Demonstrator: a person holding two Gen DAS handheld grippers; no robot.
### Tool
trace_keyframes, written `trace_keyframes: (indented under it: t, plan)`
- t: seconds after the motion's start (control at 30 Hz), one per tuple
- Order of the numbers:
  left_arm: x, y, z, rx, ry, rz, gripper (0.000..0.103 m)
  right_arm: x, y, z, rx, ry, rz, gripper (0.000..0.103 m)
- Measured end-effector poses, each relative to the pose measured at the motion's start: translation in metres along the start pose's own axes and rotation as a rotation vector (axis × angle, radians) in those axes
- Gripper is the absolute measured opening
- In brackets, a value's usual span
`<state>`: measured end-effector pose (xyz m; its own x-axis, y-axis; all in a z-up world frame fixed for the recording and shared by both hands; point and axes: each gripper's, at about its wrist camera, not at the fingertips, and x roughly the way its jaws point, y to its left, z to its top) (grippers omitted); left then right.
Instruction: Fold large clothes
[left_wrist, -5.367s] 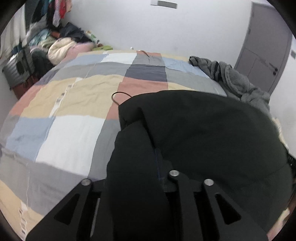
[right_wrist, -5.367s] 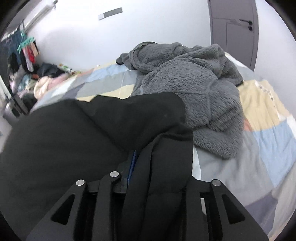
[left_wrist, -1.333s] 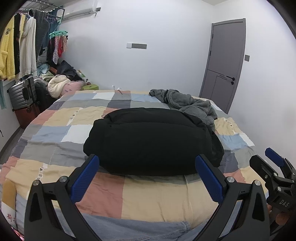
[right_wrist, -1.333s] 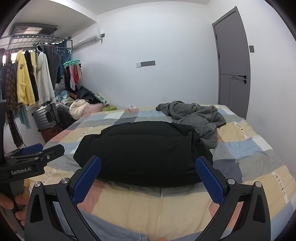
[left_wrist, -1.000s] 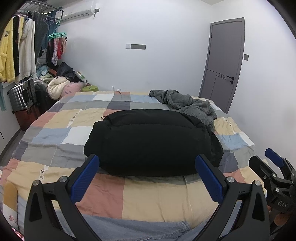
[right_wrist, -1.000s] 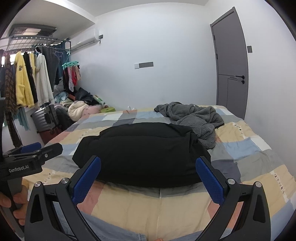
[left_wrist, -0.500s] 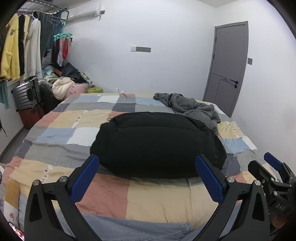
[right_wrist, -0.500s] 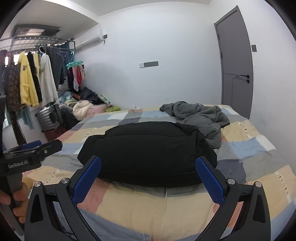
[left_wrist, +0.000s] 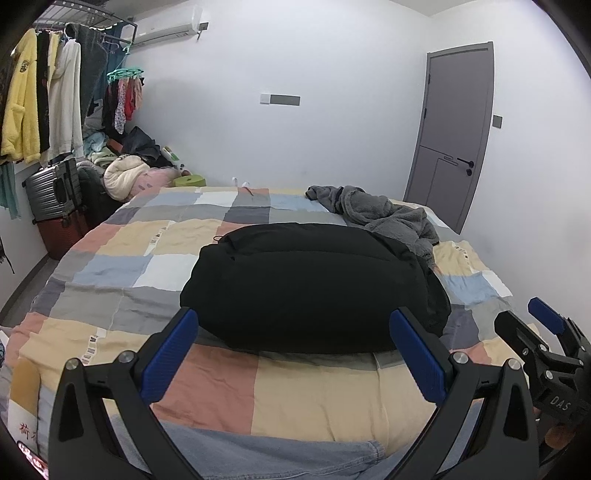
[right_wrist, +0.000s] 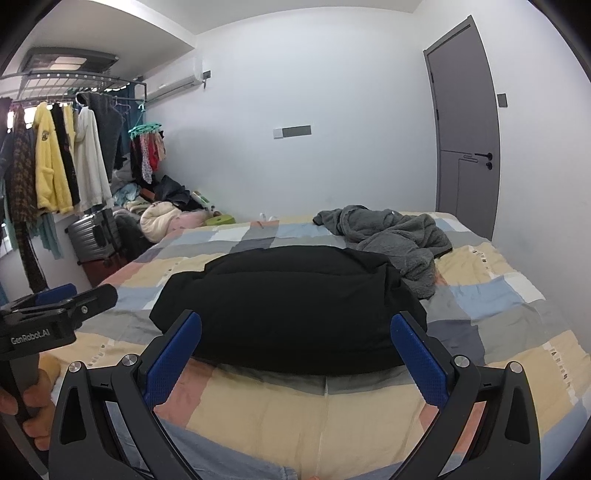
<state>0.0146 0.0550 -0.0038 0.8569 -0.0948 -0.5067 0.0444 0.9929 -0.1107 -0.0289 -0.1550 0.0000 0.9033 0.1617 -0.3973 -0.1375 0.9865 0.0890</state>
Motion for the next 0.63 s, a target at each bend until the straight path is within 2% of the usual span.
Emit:
trace_keyframes:
  t: [0.37,0.63]
  plan:
    - [-0.0031,-0.0041,-0.0014,0.009,-0.001,-0.012,0.103,-0.0012,0.0002,-0.0021,-0.004,0.008,0.012,0.103]
    - [0.0004,-0.0036,-0.0016,0.002,0.008,-0.011,0.103,-0.0024,-0.0008,-0.0023,-0.004,0.005,-0.016,0.103]
